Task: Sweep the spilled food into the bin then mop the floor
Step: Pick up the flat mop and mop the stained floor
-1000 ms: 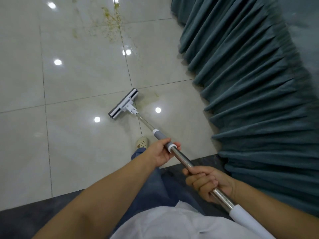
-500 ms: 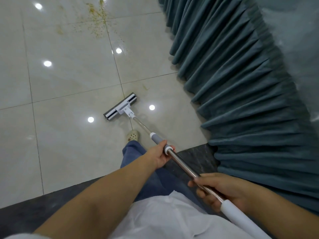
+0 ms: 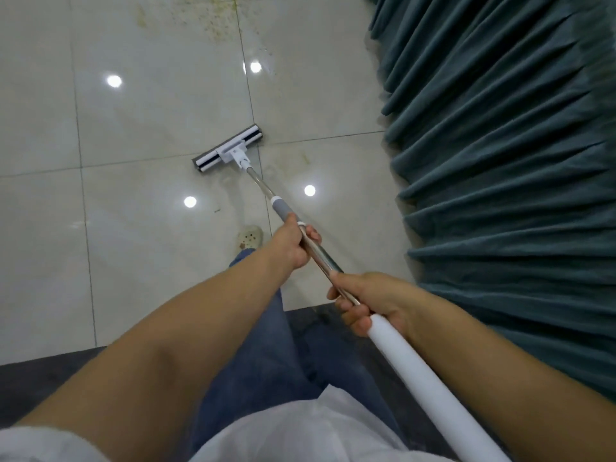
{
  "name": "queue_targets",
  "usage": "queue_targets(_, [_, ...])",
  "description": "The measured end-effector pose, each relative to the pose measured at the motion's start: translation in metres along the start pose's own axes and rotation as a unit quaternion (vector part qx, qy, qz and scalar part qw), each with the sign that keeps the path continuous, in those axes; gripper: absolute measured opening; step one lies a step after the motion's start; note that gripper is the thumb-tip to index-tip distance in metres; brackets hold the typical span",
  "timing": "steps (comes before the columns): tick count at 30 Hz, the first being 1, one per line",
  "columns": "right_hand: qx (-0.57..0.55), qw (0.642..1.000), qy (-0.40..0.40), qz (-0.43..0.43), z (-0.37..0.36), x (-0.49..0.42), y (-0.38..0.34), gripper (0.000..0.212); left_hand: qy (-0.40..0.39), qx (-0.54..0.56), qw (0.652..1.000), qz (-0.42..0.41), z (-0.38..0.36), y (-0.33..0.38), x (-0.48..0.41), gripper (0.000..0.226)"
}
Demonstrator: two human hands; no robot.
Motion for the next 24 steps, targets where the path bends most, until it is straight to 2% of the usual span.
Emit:
queue_targets(5, [0.003, 1.000, -0.002, 0.004, -0.060, -0.027, -0.121, 0.031, 0.009, -0.022, 1.000, -0.007, -0.019, 0.136, -0.034, 0.039])
queue_targets(9, [0.003, 1.000, -0.017, 0.002, -0.124, -0.063, -0.232, 0.031, 0.015, -0.024, 0.999, -0.044, -0.032, 0.270, -0.056, 0.040])
queue_targets(15, [0.014, 0.998, -0.049, 0.042, -0.207, -0.105, -0.392, 0.028, -0.015, -0.035, 0.993, -0.109, -0.059, 0.444, -0.082, 0.022])
queue_targets(19, [0.055, 0.996, -0.048, 0.044, -0.226, -0.125, -0.441, 0.025, -0.015, -0.048, 0.991, -0.122, -0.065, 0.498, -0.099, 0.020])
queue_targets(24, [0.072, 0.996, -0.036, 0.025, -0.206, -0.127, -0.413, 0.030, -0.005, -0.057, 0.993, -0.108, -0.057, 0.470, -0.114, 0.014])
Point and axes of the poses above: each hand's wrist, its own x-axis away from the middle knuckle, its own z-axis out of the back of the hand, y = z × x, the point moved 8 cm from there along -x, towards the middle knuckle
